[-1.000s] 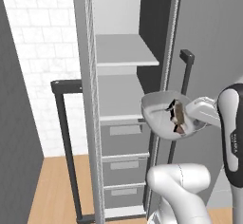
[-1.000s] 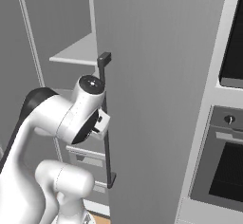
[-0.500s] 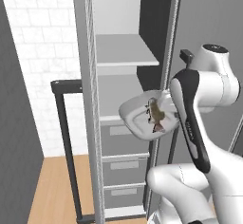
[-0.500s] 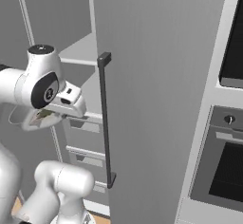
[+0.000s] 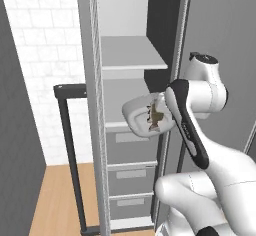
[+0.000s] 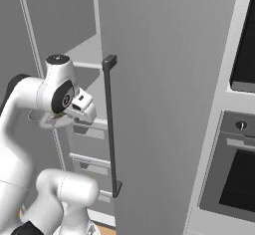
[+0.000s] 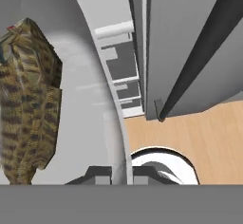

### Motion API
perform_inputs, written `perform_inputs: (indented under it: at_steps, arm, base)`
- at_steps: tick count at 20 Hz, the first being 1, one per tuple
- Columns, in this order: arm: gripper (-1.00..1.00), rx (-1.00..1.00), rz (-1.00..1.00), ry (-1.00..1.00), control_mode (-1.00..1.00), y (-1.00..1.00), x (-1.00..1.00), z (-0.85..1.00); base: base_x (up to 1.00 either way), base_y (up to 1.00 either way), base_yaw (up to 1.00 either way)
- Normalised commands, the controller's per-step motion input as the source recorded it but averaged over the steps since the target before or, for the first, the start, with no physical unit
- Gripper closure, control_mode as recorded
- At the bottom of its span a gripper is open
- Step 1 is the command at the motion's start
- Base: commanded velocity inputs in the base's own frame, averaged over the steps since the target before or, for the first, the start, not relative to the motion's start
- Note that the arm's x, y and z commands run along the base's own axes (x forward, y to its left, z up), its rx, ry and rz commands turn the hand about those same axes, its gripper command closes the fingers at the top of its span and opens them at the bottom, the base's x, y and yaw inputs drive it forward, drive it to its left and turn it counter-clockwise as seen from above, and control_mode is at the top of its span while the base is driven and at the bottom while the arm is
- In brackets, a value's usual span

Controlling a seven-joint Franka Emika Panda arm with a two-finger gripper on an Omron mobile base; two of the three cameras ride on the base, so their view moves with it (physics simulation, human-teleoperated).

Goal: Take the meat container that has the fish and place it on the second highest rack of the freezer. Then take the vegetable container that has the carrot and eggplant and place it on the highest rack of the freezer.

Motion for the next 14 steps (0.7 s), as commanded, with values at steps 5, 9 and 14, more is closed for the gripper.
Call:
perform_inputs:
  at_steps: [5,9,14]
  arm:
    - [1.00,0.07,-0.26,-0.09,-1.00,0.03,0.75,-0.50]
    - [1.00,-0.01,-0.08,-0.03,-1.00,0.25,0.43,-0.21]
    - [1.00,-0.02,-0.07,-0.02,-1.00,0.11,0.63,-0.23]
  base:
    - [0.00,0.00,0.00]
    - [0.00,0.00,0.00]
    - [0.00,0.00,0.00]
